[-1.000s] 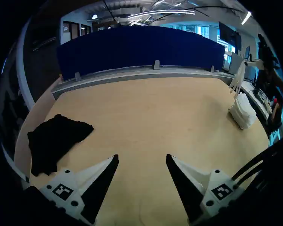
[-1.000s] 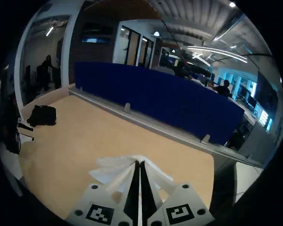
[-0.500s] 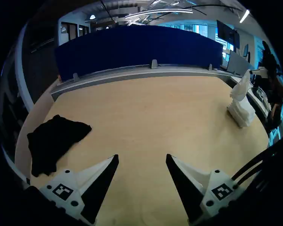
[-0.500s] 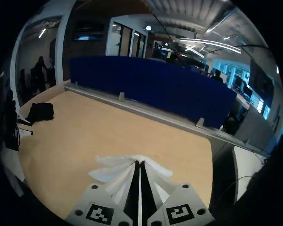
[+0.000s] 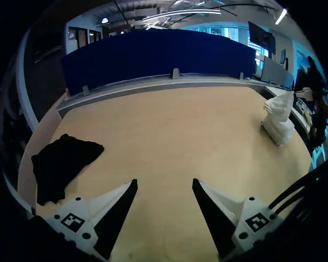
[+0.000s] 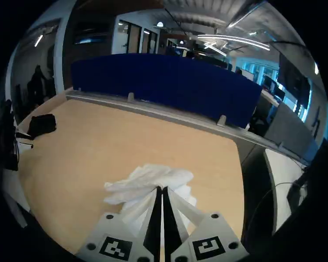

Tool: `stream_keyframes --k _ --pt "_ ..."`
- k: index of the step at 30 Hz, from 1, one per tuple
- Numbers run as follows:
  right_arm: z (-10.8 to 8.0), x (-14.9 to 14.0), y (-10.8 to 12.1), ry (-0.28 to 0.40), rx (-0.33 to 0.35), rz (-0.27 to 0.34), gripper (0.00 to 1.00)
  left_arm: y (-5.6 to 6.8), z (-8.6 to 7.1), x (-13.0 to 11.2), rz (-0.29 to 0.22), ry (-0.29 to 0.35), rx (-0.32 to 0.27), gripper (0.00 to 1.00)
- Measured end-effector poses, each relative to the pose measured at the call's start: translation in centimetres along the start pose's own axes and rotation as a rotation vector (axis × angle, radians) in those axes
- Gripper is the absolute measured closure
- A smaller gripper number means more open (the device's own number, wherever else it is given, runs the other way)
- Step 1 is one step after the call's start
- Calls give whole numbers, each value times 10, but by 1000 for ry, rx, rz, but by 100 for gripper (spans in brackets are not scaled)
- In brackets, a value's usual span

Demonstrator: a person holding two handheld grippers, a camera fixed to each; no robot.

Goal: Fold towel

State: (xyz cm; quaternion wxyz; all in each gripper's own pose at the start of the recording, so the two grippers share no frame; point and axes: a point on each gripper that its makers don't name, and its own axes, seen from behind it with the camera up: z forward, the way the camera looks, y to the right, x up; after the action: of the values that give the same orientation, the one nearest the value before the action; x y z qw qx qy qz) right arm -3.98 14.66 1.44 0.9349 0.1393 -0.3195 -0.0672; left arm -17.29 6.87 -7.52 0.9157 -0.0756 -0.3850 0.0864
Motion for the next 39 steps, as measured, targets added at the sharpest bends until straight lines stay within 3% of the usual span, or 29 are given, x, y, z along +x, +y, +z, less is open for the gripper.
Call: stream_keyframes --k 17,32,39 --pt "0 -88 20 -110 -62 90 98 0 -2 -3 8 -3 5 7" --pt "16 -147 17 -205 -75 151 97 -2 -5 -3 6 -2 14 7" --pt "19 -160 19 -218 -92 187 97 -4 -6 -5 11 -3 15 7"
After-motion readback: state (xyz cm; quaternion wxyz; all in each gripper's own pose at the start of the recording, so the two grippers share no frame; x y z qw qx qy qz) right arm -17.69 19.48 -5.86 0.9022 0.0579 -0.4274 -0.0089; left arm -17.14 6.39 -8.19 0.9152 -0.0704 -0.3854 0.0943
